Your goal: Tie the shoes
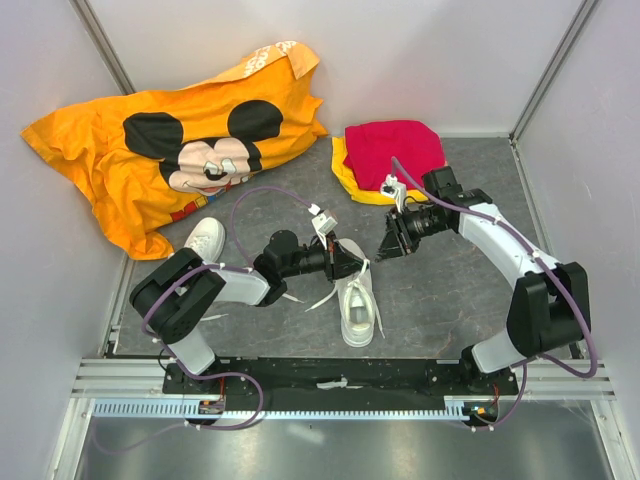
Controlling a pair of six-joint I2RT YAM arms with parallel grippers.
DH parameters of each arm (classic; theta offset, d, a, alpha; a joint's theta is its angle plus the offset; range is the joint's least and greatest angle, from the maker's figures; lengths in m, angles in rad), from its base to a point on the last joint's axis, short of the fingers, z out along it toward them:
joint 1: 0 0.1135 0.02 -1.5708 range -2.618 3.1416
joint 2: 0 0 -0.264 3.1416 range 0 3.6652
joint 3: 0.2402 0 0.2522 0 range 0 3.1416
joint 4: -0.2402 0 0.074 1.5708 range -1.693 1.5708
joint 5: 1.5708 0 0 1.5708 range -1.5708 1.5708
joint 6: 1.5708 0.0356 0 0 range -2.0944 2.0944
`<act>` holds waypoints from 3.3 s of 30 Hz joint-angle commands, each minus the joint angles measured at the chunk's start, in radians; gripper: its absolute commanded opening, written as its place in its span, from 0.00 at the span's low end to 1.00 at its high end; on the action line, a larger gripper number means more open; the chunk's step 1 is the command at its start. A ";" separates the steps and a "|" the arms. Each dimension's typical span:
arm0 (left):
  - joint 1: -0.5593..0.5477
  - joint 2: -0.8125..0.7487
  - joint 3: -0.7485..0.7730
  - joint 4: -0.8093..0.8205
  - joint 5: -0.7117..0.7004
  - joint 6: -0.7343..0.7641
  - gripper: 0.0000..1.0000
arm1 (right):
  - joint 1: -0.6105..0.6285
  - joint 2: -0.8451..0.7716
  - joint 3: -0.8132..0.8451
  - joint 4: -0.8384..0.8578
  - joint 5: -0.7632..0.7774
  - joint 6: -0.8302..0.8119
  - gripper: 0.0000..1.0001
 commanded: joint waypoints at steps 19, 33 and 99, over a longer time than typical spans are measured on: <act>-0.004 0.004 0.001 0.073 0.034 0.003 0.02 | 0.051 0.065 0.025 0.094 -0.075 0.016 0.31; -0.002 -0.002 -0.004 0.071 0.029 0.013 0.02 | 0.068 0.073 0.044 0.082 -0.108 0.012 0.00; 0.128 -0.031 0.268 -0.714 0.258 0.969 0.47 | 0.129 -0.071 -0.034 0.230 0.003 0.097 0.00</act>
